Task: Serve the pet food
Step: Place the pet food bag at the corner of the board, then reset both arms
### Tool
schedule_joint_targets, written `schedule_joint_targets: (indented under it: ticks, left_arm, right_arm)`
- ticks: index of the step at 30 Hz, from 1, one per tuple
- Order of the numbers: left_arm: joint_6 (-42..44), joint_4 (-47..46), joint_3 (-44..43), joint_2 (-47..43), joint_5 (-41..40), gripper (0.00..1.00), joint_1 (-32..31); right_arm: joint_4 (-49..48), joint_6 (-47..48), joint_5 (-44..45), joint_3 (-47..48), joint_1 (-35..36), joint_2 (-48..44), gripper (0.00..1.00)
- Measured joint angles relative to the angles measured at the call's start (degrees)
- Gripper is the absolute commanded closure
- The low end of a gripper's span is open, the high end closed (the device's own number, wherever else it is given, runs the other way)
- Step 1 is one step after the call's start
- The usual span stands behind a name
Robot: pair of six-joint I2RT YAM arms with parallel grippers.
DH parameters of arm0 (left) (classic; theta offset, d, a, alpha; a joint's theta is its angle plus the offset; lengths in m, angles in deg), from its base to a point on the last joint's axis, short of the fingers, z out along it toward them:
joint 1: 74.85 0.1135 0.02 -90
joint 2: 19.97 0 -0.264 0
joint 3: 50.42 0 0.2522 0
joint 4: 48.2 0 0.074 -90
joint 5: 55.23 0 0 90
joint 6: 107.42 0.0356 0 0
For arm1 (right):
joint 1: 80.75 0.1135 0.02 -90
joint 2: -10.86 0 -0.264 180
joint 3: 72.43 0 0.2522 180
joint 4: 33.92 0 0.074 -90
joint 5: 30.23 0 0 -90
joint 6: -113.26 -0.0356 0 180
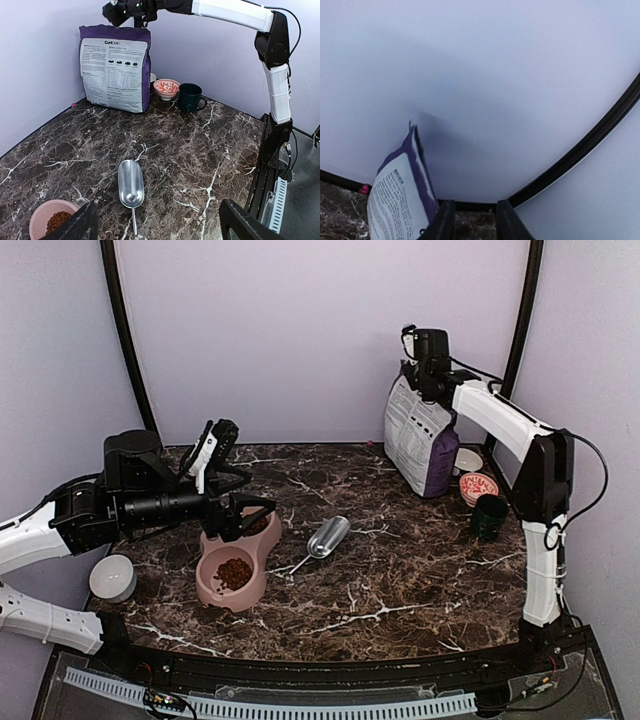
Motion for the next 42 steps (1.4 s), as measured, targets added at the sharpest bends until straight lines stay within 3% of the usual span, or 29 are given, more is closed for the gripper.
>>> schedule_joint_targets:
  ticks: [13, 26, 35, 42]
  left_arm:
    - [-1.29, 1.81, 0.0, -1.6, -5.01, 0.14, 0.0]
    - [-2.38, 6.43, 0.07, -4.2, -21.97, 0.02, 4.2]
    - [-2.38, 7.39, 1.31, -5.95, -25.83, 0.01, 8.85]
    - [-2.38, 7.74, 1.7, -5.62, -26.56, 0.01, 13.29]
  right_arm:
    - [-5.77, -9.86, -14.86, -5.84, -0.22, -23.82, 0.29]
    - [0.74, -17.51, -20.76, -39.71, -0.22, -46.64, 0.17]
    - [3.17, -26.4, -20.74, -61.46, -0.22, -68.06, 0.05]
    - [6.86, -34.67, -18.95, -74.27, -0.22, -76.56, 0.0]
